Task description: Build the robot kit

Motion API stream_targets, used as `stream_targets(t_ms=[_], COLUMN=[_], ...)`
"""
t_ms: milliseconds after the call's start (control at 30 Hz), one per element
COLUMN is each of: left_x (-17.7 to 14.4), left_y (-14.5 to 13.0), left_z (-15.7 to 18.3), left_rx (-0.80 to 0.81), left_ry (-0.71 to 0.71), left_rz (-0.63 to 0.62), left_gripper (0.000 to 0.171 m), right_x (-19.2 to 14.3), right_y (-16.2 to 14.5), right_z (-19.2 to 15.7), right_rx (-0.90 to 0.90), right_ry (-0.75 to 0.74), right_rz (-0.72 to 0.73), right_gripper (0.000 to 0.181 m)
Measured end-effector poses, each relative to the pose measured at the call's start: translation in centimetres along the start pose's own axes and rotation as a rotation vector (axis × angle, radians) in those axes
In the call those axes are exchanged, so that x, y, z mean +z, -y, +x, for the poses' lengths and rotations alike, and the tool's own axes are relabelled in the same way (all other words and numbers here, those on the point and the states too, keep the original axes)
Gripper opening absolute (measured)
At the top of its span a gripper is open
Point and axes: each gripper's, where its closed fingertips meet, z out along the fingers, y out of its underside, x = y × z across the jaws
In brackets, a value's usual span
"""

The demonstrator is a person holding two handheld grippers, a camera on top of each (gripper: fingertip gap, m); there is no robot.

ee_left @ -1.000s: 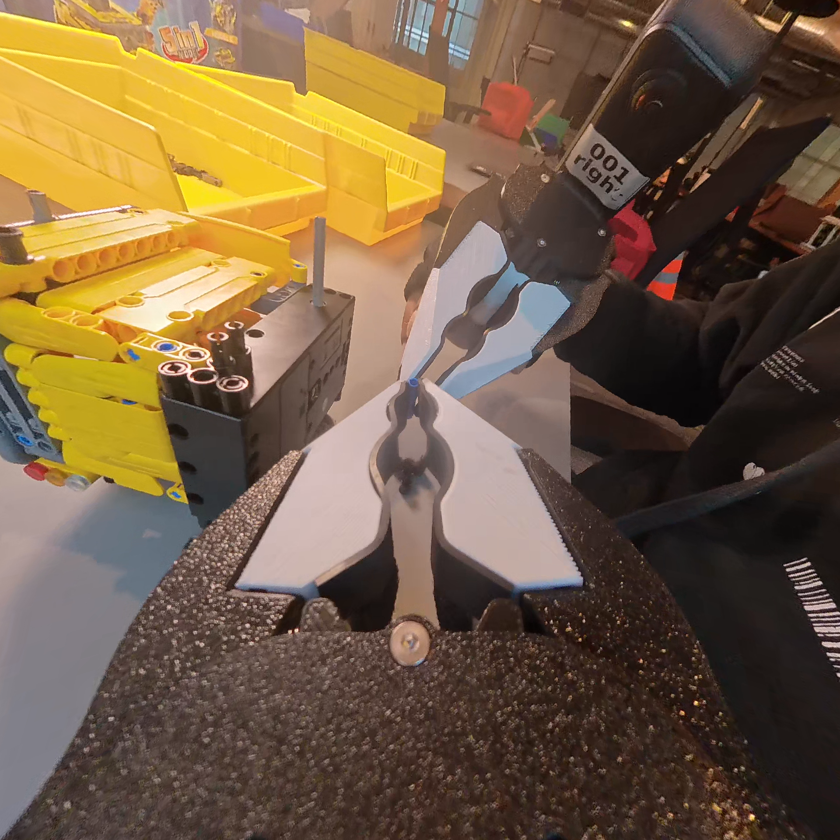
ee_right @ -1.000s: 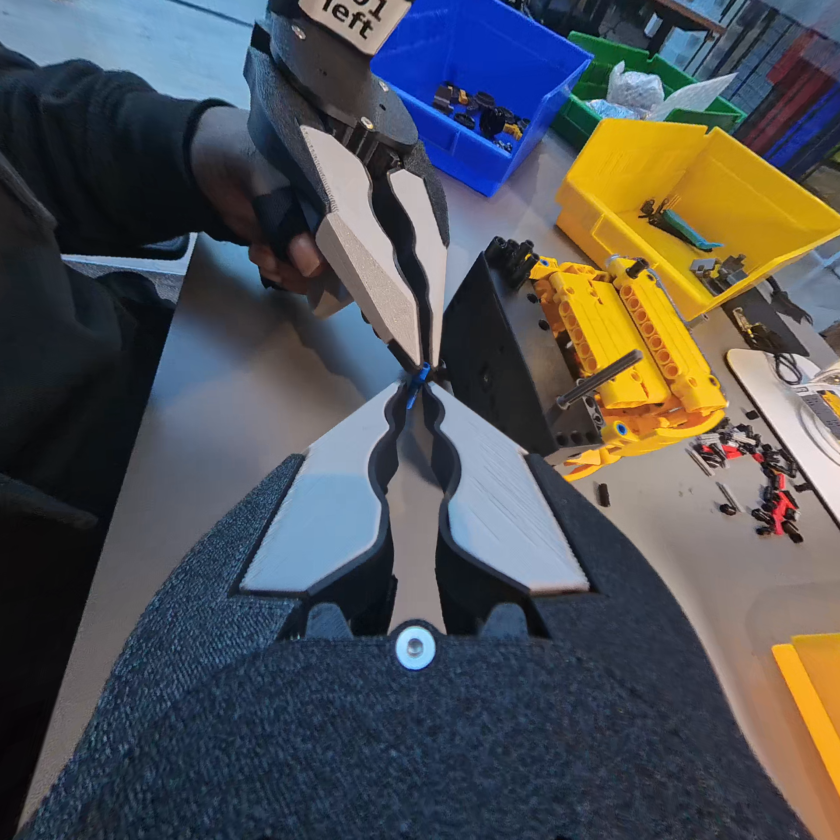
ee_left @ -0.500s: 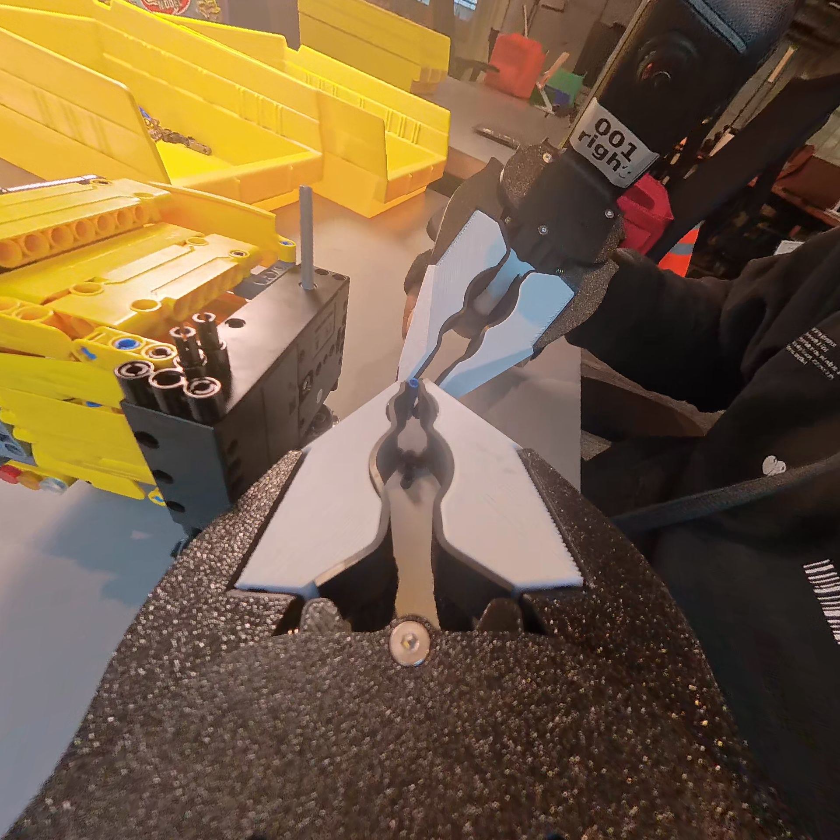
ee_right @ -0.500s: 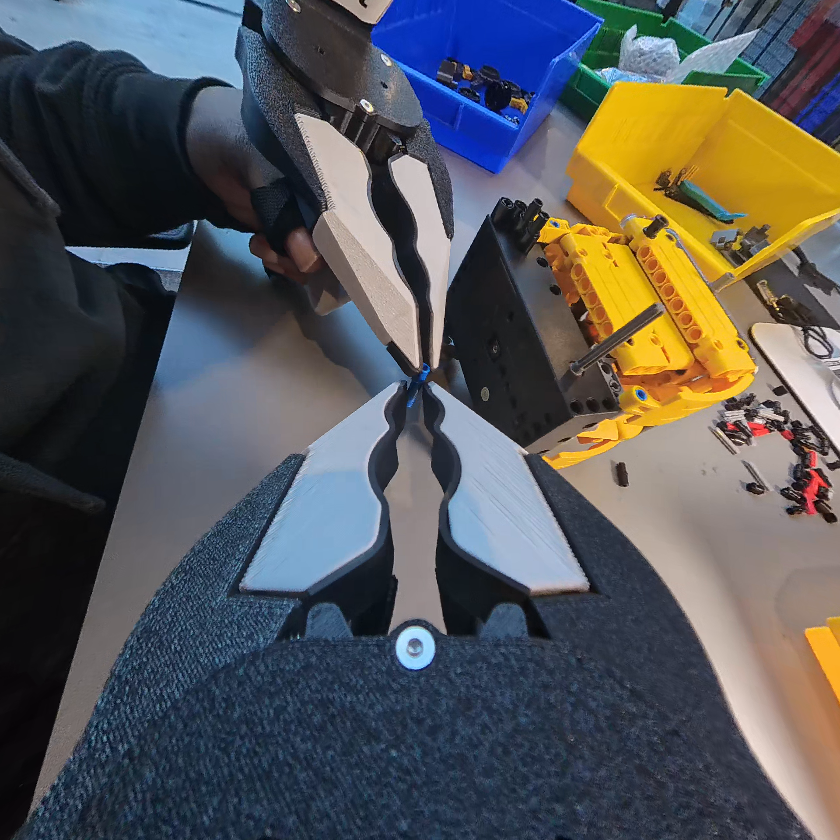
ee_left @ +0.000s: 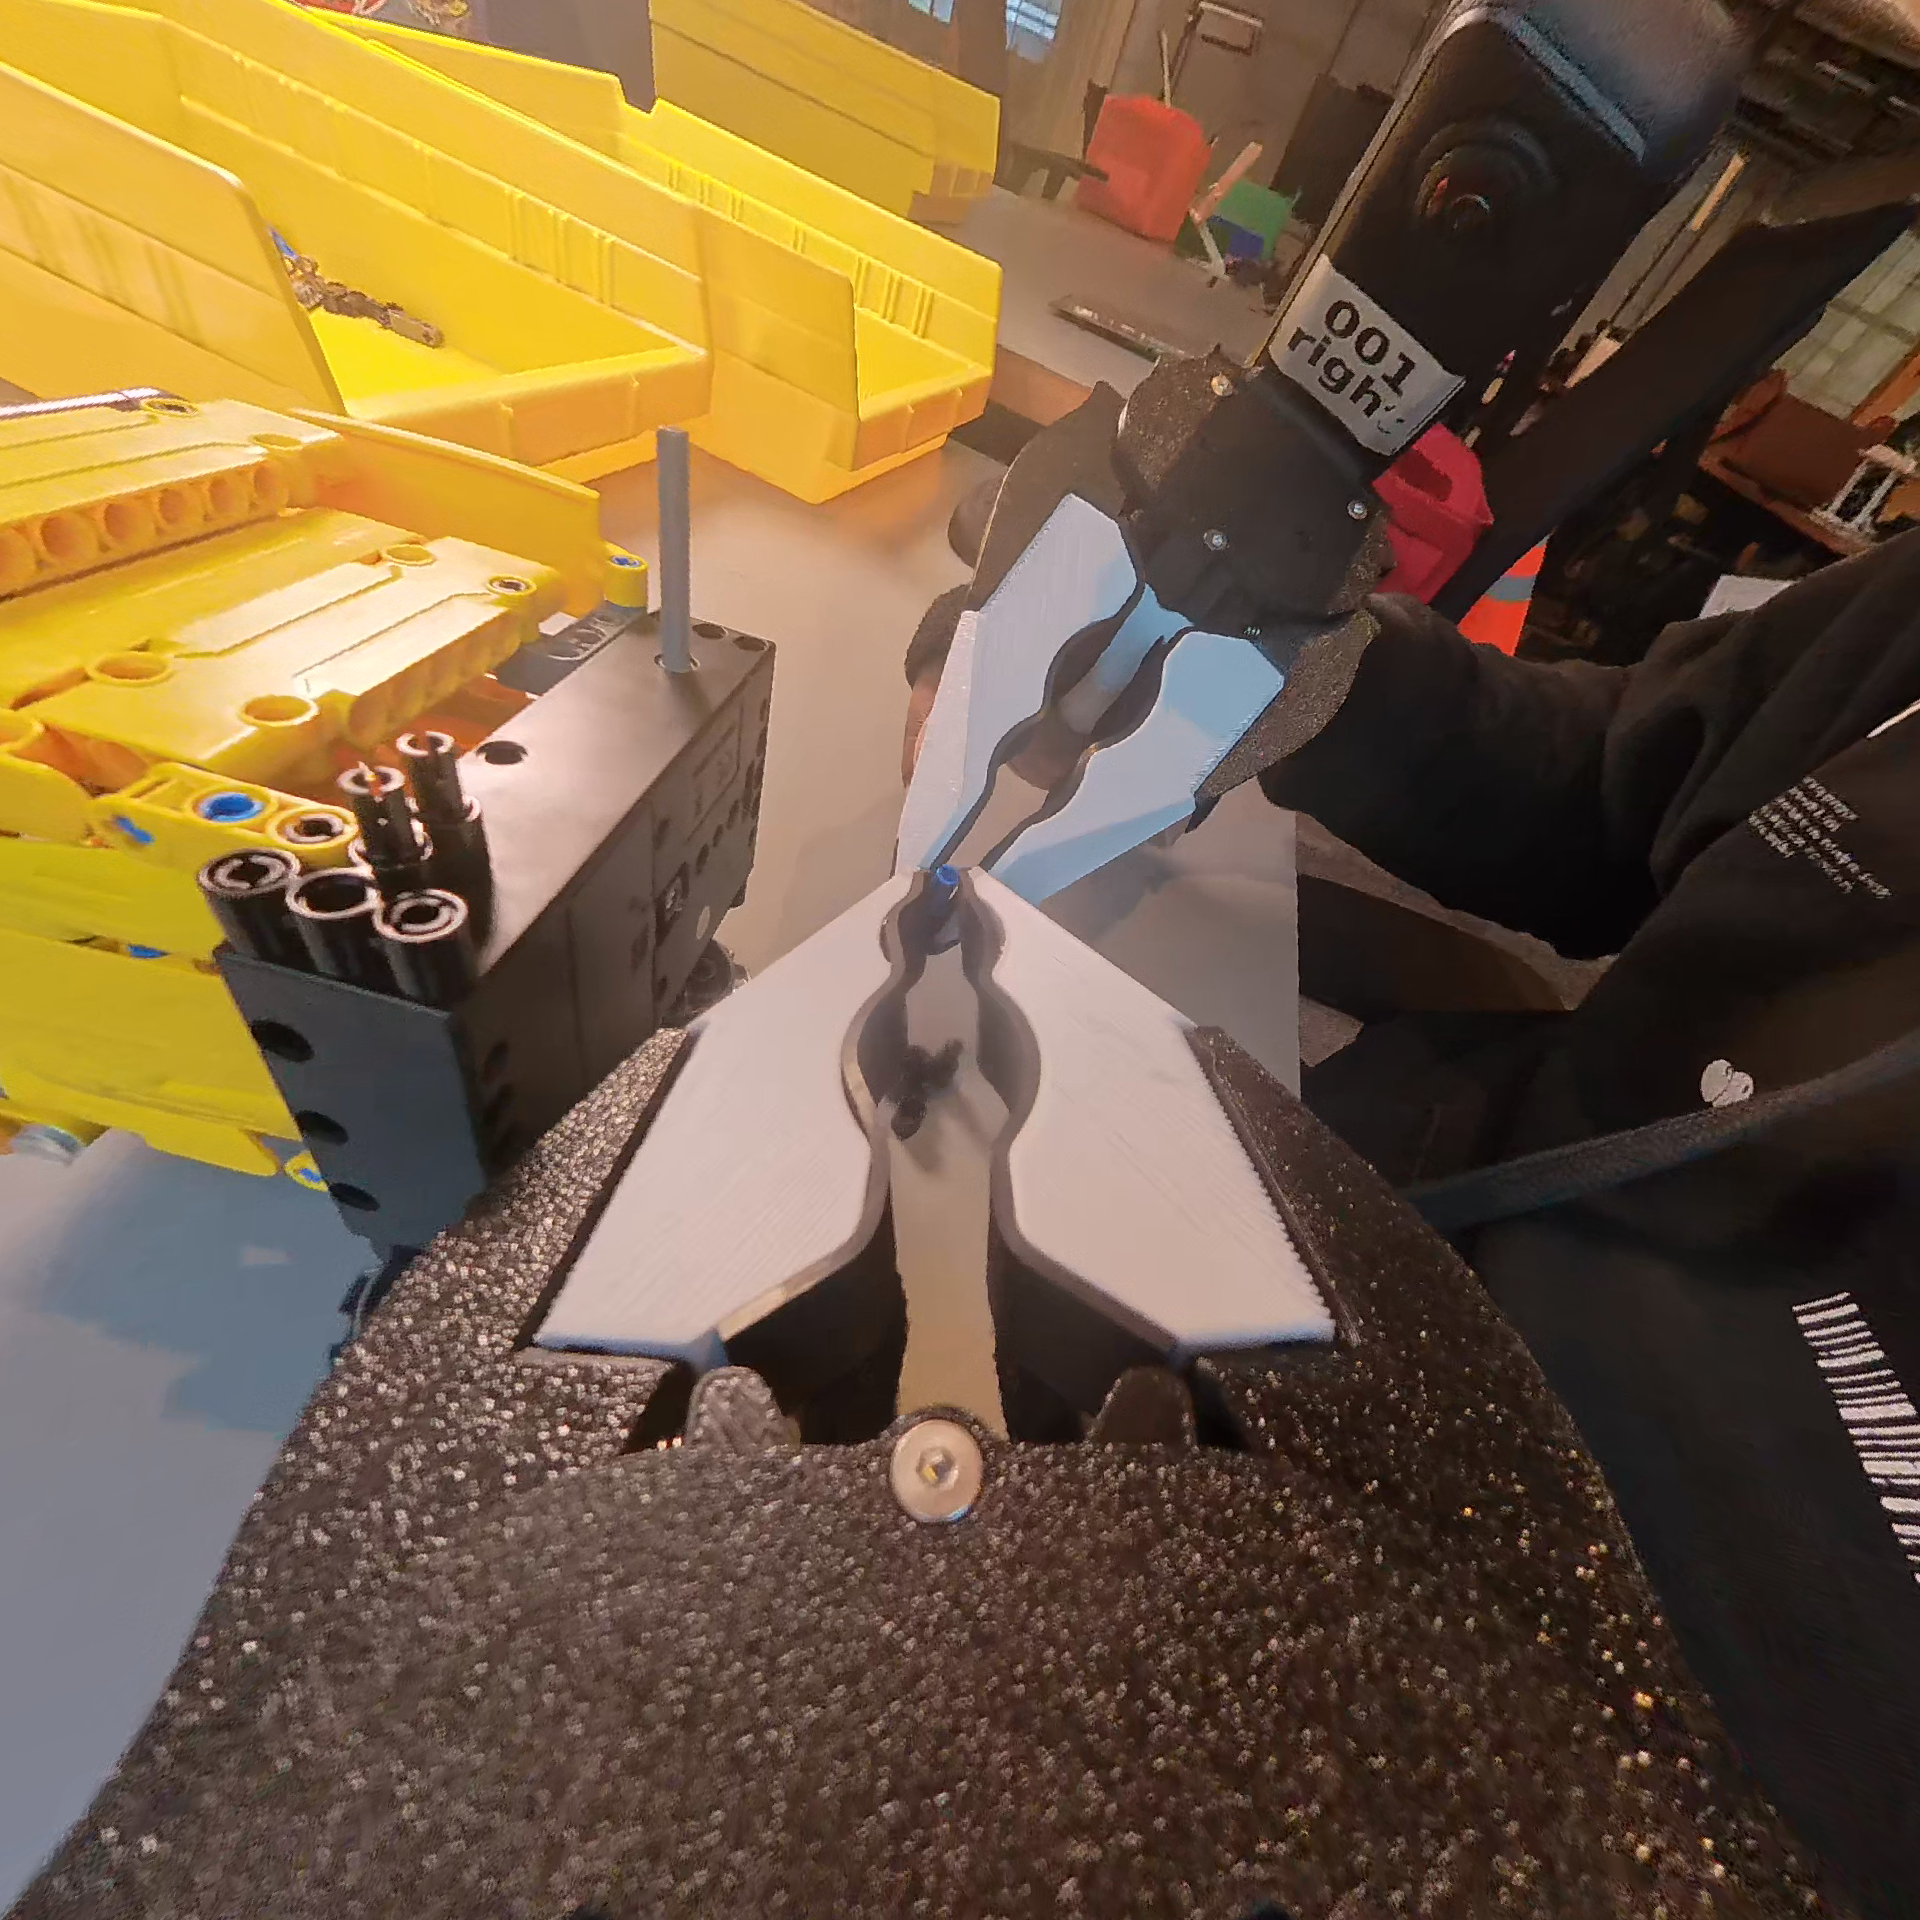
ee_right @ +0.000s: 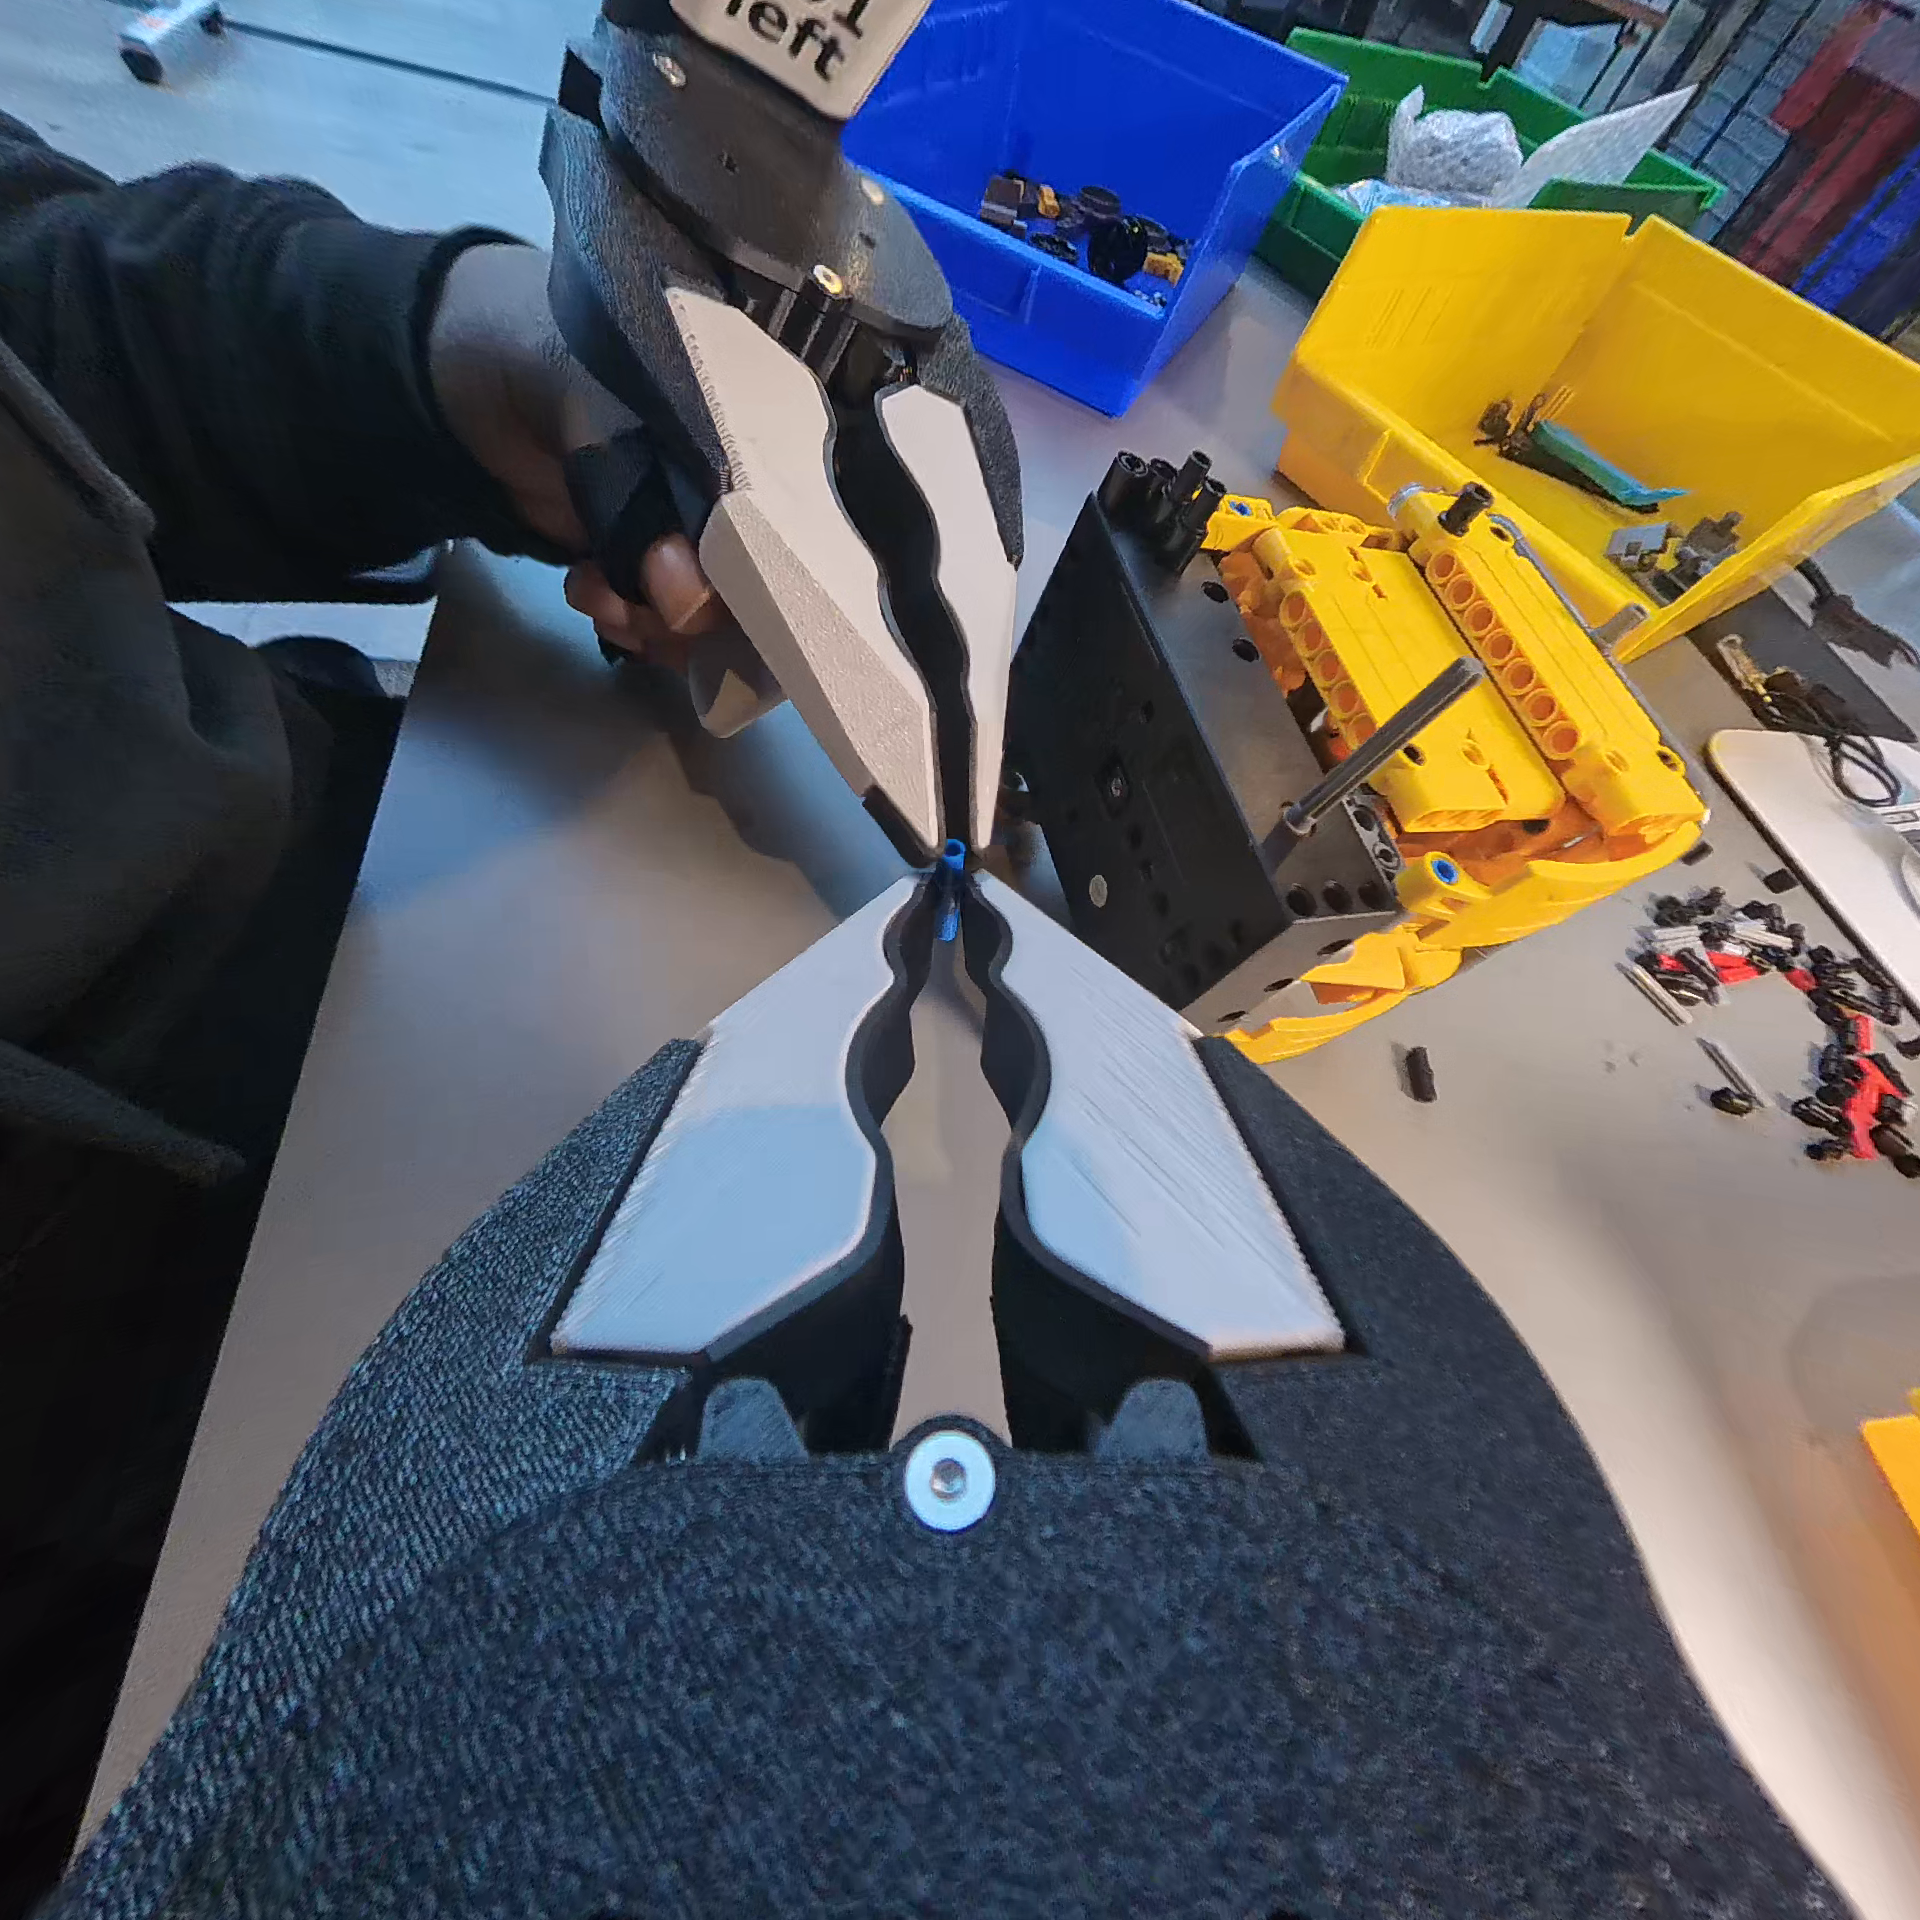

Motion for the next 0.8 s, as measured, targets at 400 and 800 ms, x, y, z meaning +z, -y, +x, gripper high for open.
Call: stream_targets(t_ms=[400,800], left_x=[0.1,0.0], left_y=[0.8,4.1], left_z=[1.1,0.7], left_rx=[0.039,0.143], left_ry=[-0.045,0.018], left_rz=[0.028,0.121], left_gripper=[0.025,0.012], right_x=[-2.8,-3.0], right_y=[5.1,5.6], right_z=[1.2,1.9], right_rx=[0.243,0.388], right_ry=[0.07,0.129], right_rz=[0.391,0.517], right_gripper=[0.005,0.005])
